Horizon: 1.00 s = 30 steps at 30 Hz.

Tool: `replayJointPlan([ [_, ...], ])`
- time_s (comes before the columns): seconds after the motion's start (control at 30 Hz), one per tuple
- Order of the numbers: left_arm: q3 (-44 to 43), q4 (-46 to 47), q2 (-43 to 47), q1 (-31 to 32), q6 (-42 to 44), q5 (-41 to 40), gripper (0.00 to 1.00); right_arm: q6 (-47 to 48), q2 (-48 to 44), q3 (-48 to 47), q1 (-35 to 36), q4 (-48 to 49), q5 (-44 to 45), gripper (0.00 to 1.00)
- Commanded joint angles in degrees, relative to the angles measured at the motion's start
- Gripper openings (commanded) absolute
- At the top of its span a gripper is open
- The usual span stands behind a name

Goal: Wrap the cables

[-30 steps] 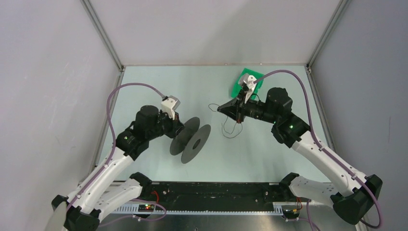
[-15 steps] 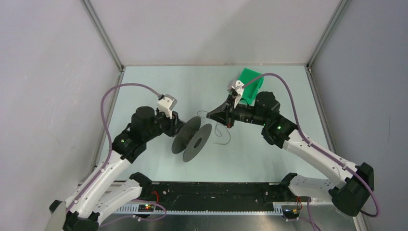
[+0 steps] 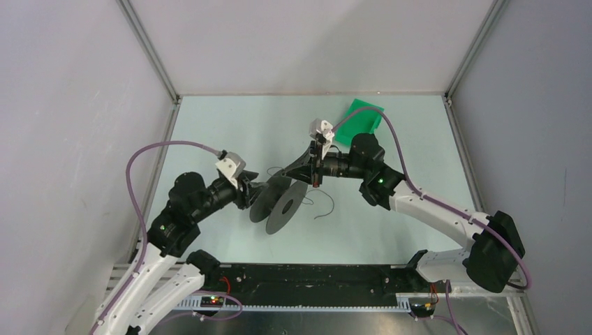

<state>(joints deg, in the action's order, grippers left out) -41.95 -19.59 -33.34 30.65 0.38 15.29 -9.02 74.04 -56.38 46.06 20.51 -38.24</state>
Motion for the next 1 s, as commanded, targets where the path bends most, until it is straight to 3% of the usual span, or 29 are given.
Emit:
replayJointPlan([
  [0.0,1.36,6.02,1.0,0.27,2.39,7.64,0.5,-3.48,-0.03,-0.31,0.25,6.95,-1.49,0.0],
  [0.47,4.17,18.0,1.06,0.21,-1.13,7.54,0.51,-7.53,0.39,-0.31,1.73,9.05,-1.98,0.0],
  [0.53,4.61,18.15,1.29,0.25,-1.74,8.2,0.46,-7.48,0.26,-0.31,1.69,8.48,-1.67,0.0],
  [0.6,5.05,18.2,1.73,0.26,-2.15,8.66,0.29,-7.38,0.12,-0.31,1.5,7.81,-1.57,0.0],
  [0.63,5.18,18.17,2.1,0.27,-2.32,8.64,0.09,-7.01,0.05,-0.31,1.2,7.45,-1.61,0.0],
  [0.67,5.45,17.65,2.25,0.28,-1.97,8.69,0.03,-6.73,-0.08,-0.31,1.04,6.32,-1.61,0.0],
  [0.73,4.98,14.45,2.68,0.24,-1.49,8.12,0.0,-5.49,-0.37,-0.31,0.09,4.07,-1.89,0.0],
  [0.97,0.91,-3.06,1.6,0.23,-2.16,4.61,0.0,11.86,0.3,-0.31,-4.45,-6.59,-6.23,0.0],
])
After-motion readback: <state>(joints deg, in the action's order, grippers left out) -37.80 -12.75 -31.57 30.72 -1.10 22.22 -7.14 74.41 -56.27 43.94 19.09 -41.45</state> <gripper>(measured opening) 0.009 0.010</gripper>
